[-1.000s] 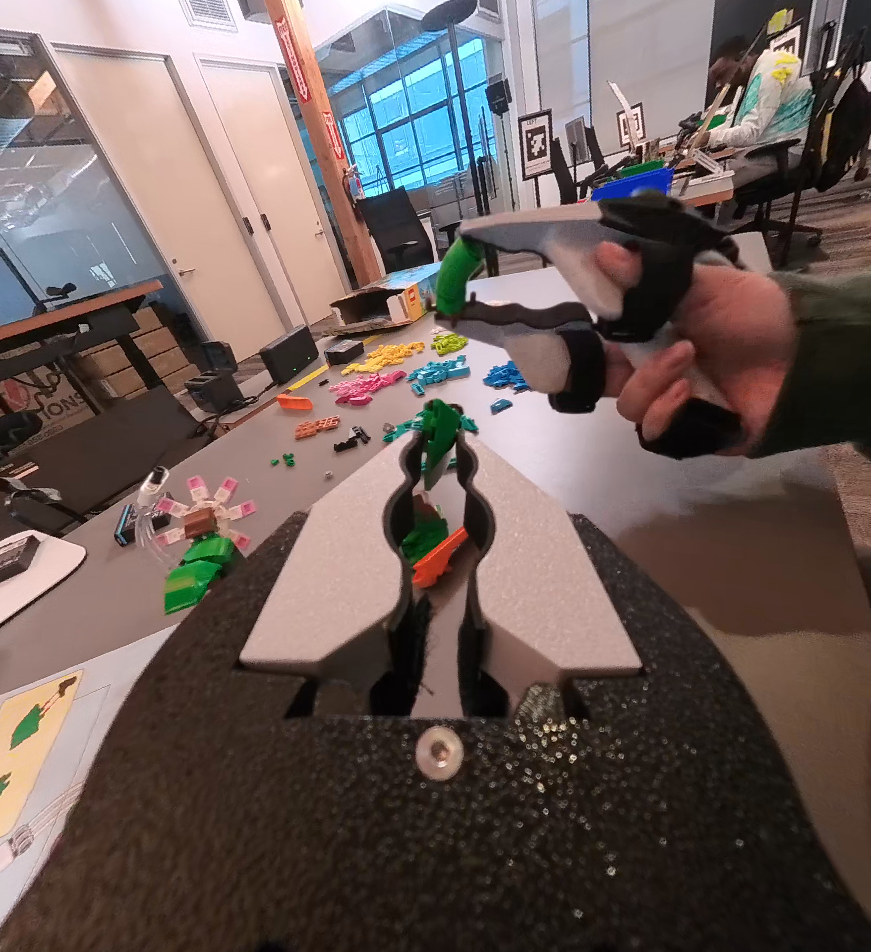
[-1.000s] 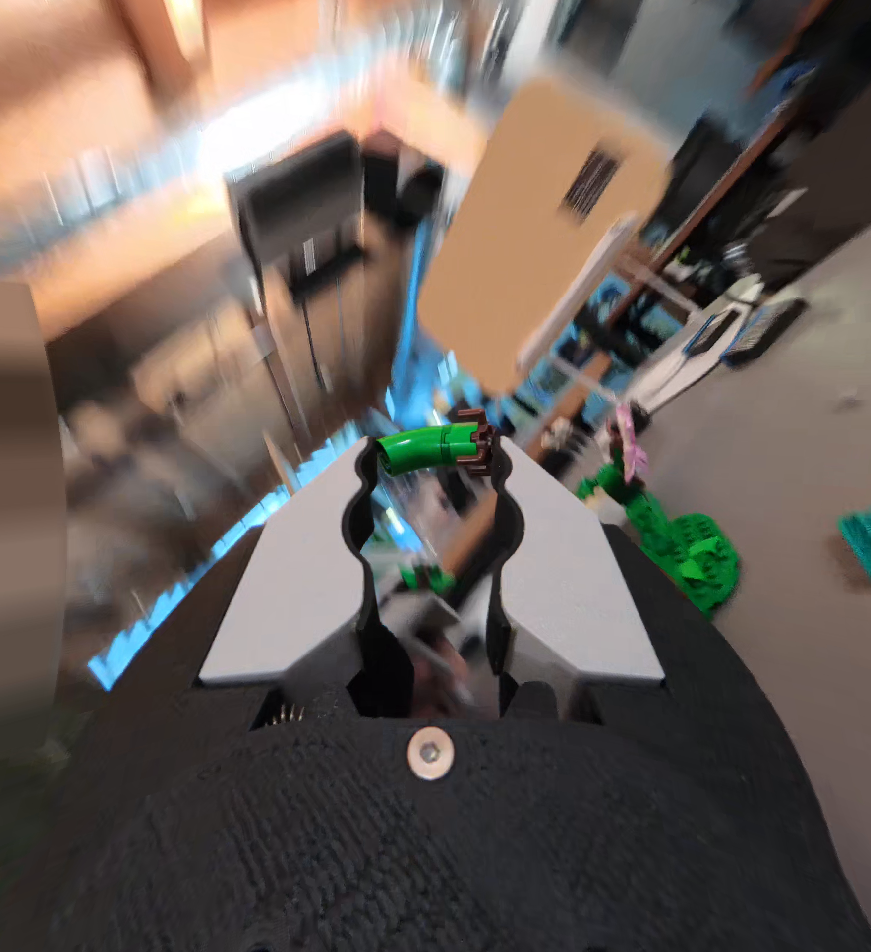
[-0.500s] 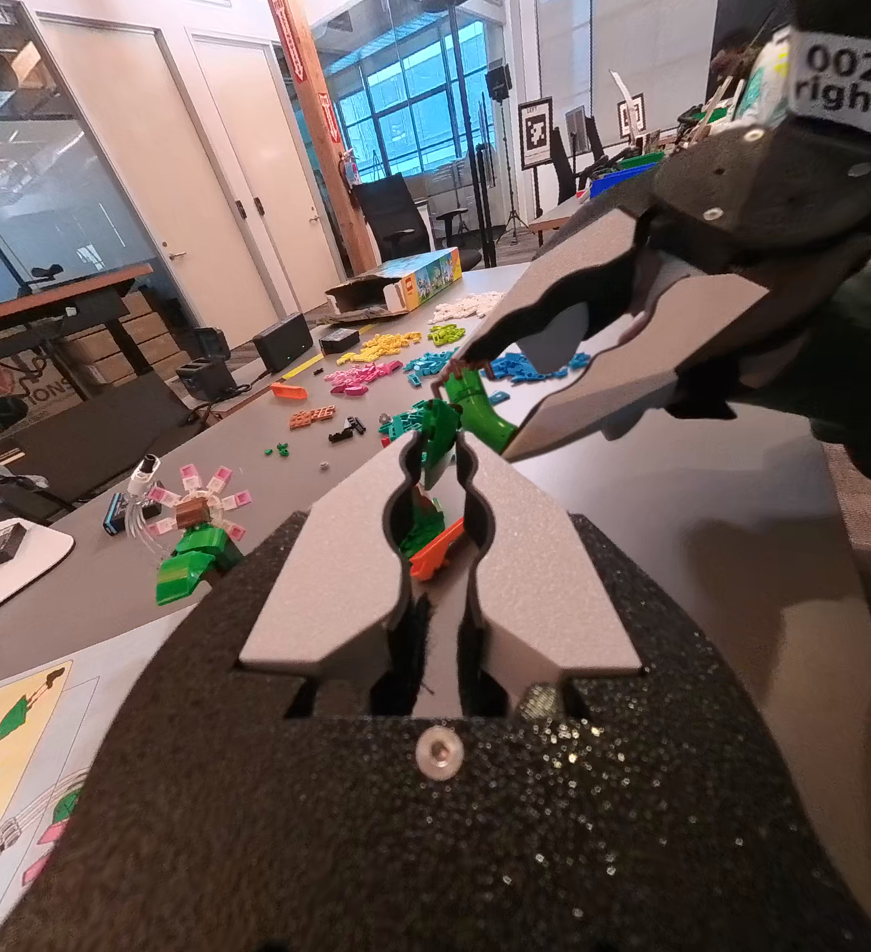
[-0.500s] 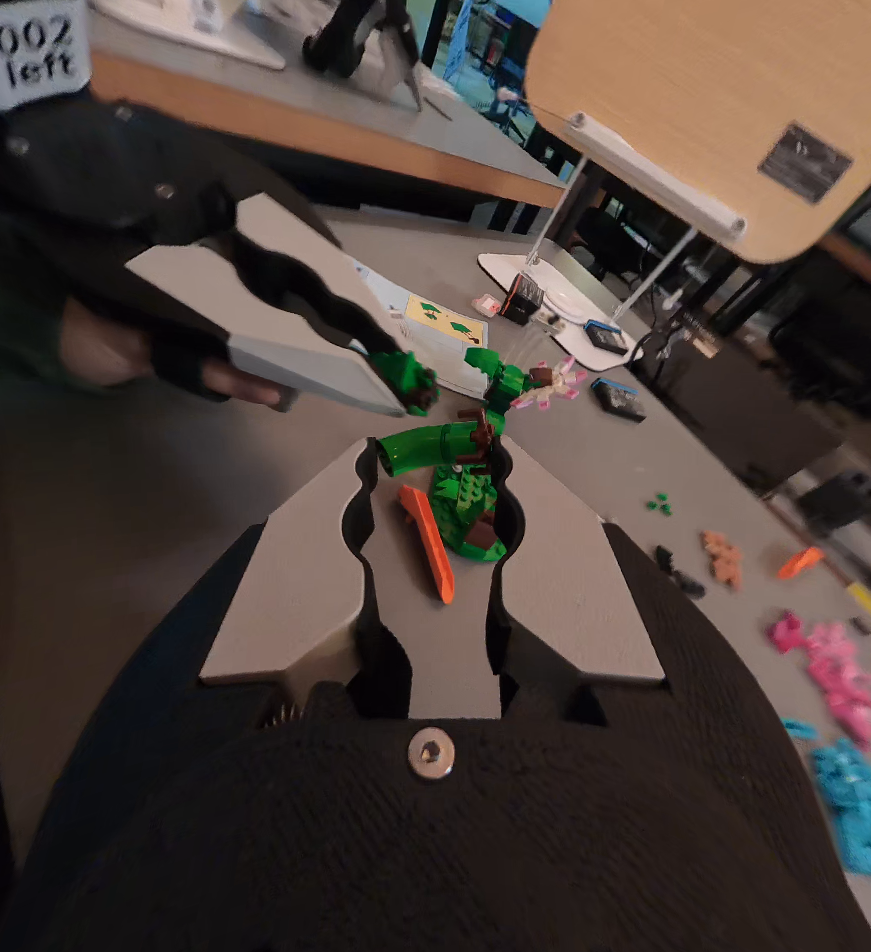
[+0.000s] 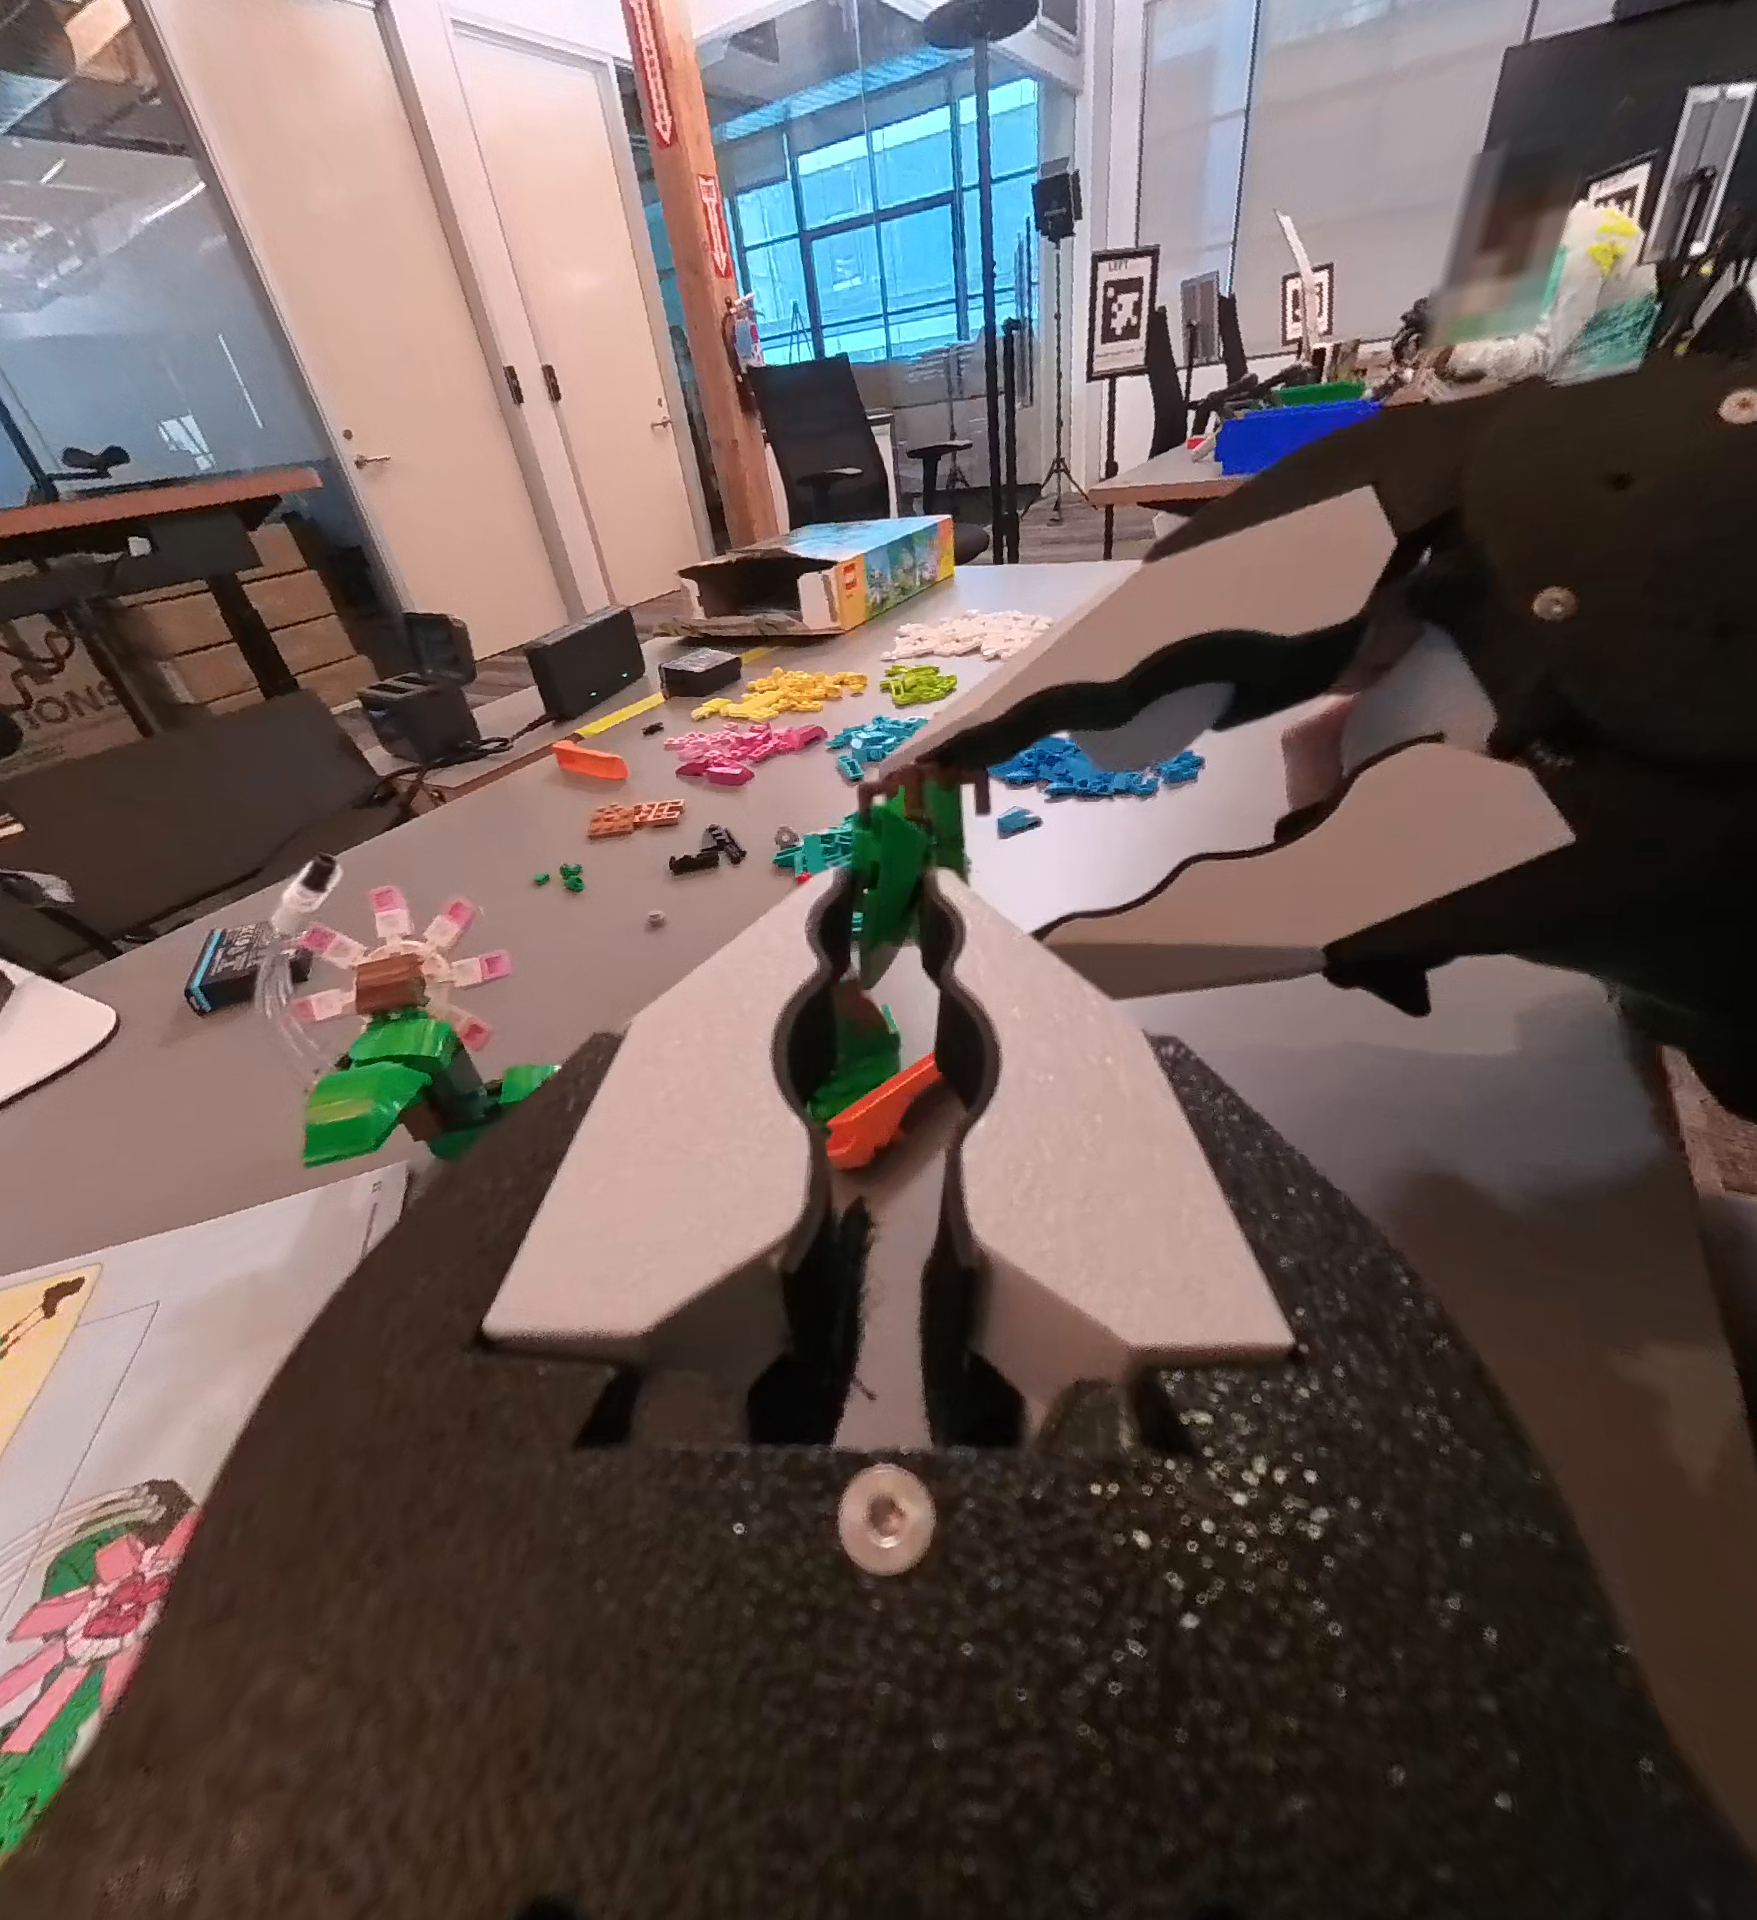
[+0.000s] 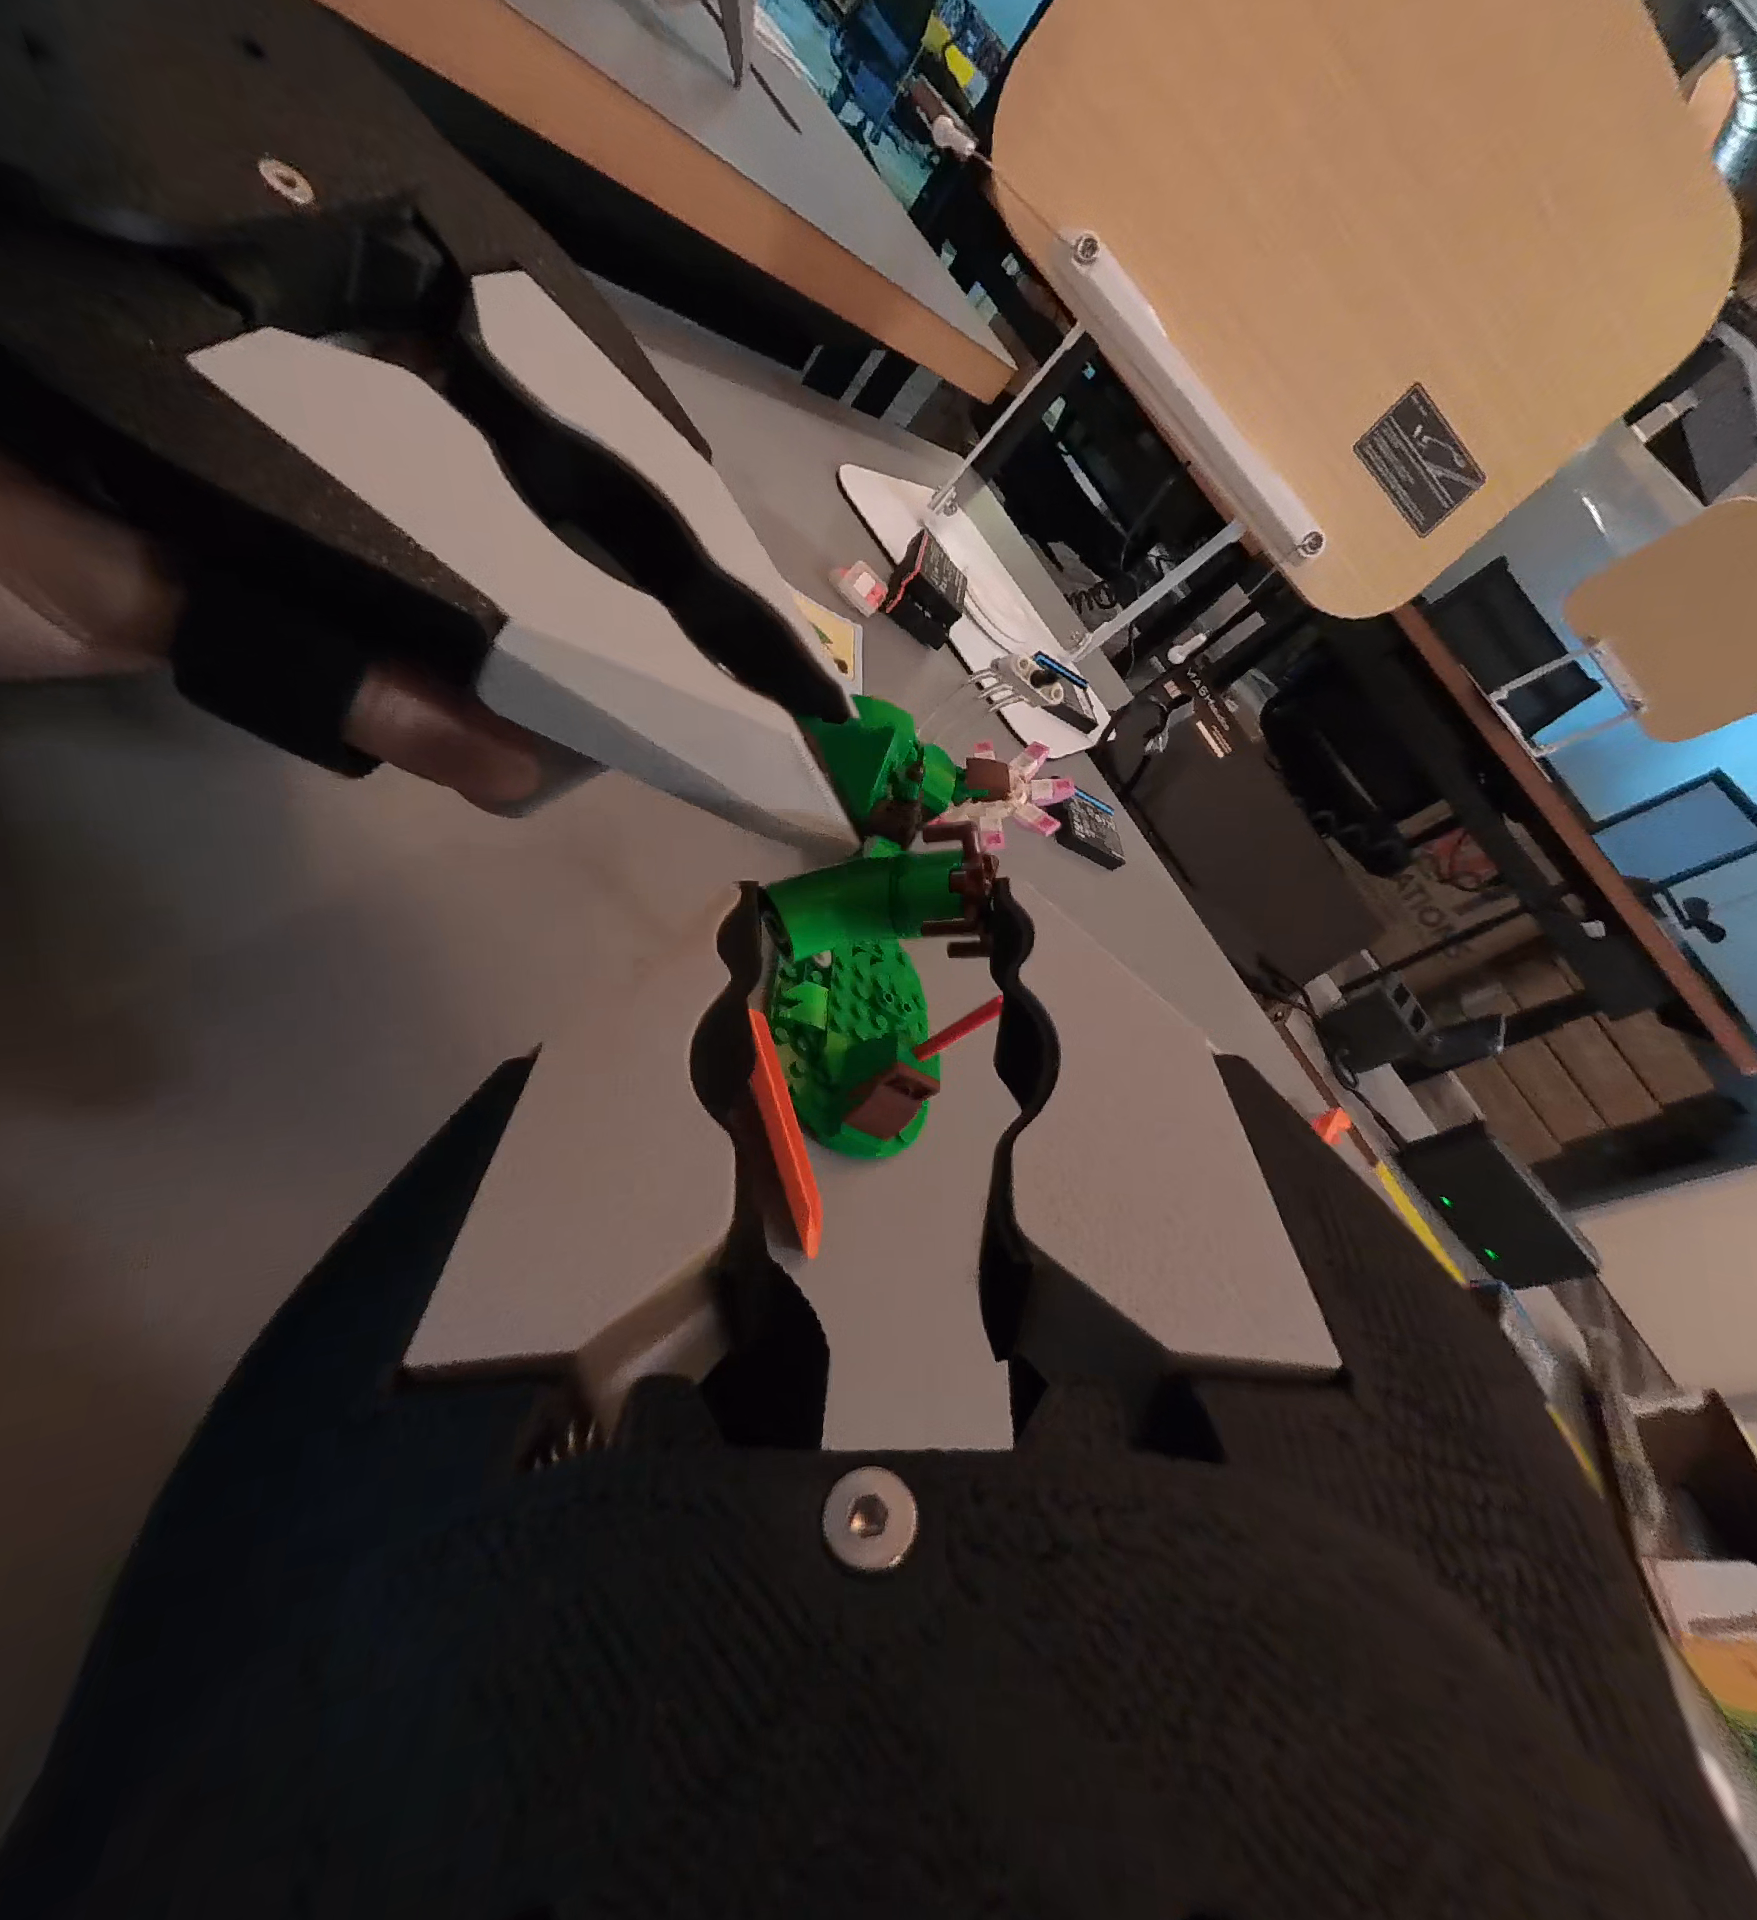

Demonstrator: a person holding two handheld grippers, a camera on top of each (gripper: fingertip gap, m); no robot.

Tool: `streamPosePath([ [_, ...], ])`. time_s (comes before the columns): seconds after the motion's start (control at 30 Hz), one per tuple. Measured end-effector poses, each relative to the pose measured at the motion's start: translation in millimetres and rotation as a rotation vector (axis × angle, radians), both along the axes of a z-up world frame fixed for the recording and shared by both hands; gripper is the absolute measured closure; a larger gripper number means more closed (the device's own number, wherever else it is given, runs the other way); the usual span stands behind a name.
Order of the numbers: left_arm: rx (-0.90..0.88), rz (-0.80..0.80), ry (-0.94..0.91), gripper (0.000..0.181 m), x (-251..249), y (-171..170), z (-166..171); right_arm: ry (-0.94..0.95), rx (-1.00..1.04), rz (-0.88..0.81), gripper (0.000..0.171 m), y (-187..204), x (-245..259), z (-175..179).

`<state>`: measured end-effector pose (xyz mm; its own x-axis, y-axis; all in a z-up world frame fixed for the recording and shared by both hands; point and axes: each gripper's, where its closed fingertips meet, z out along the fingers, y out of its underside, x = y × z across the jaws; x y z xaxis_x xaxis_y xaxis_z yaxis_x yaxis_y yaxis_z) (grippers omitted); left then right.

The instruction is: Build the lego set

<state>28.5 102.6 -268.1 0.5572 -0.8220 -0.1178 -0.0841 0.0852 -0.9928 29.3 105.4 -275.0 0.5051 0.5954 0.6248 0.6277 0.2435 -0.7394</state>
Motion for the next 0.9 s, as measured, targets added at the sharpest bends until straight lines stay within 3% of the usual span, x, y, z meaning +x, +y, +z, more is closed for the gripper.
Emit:
streamPosePath([
  [0.03, -0.006, 0.001, -0.012, 0.171, -1, 0, 1, 0.008, -0.003, -0.006, 0.128, 1, -1, -1],
  [0.4, -0.033, 0.06, -0.036, 0.171, -12, 11, -2, 0.135, -0.053, -0.015, 0.128, 8, -13, -4],
  [0.9, -0.004, 0.049, -0.012, 0.171, -10, 9, -5, 0.01, 0.083, 0.003, 0.128, 8, -11, -7],
])
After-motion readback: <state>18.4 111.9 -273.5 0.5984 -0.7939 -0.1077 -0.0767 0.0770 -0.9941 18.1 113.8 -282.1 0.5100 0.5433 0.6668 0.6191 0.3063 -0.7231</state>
